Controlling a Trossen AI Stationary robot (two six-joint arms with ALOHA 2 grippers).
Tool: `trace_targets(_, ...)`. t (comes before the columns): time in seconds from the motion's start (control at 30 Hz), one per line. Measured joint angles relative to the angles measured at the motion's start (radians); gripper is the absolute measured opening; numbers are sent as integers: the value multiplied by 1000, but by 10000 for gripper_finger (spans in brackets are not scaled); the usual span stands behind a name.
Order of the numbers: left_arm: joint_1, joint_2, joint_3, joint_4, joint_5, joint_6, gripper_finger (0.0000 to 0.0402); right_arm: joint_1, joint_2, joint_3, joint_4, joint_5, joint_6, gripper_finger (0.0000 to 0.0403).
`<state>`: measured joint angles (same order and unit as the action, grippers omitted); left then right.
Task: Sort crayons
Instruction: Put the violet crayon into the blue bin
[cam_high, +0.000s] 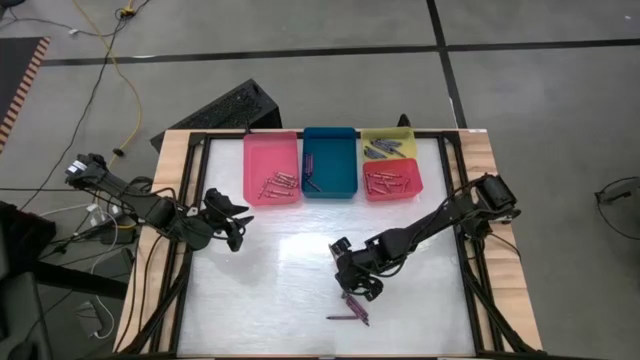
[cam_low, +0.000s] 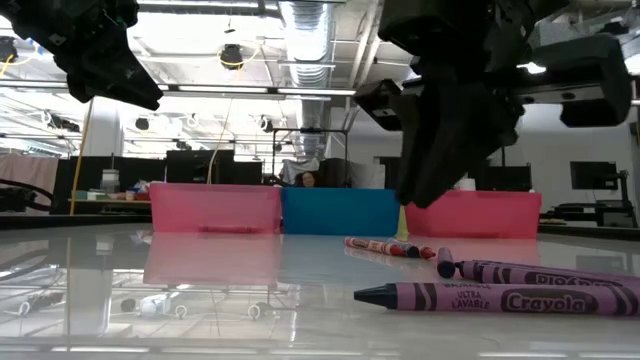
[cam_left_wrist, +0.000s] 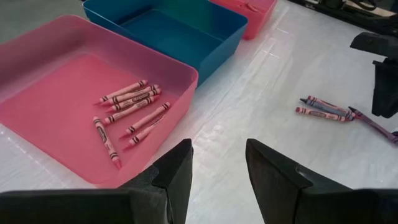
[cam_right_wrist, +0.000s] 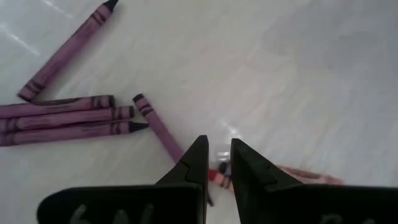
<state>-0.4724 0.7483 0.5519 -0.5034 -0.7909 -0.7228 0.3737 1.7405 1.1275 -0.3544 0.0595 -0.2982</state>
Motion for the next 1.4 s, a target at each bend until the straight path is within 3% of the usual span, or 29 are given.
trace_targets(0.17,0,0,0,0,-1,0,139,-3,0,-1,58,15,-33,62)
trace_targets(0.47,0,0,0,0,-2,-2,139,-11,0,-1,219,6,295,62)
trace_targets(0.77,0,0,0,-1,-2,-15,139,-43,0,-1,272,12,374,62)
trace_targets(1.23,0,0,0,-2,-2,-15,139,-72,0,-1,205,-31,343,62)
trace_targets(1.4,0,0,0,-2,-2,-15,139,-62,0,-1,188,-57,343,93)
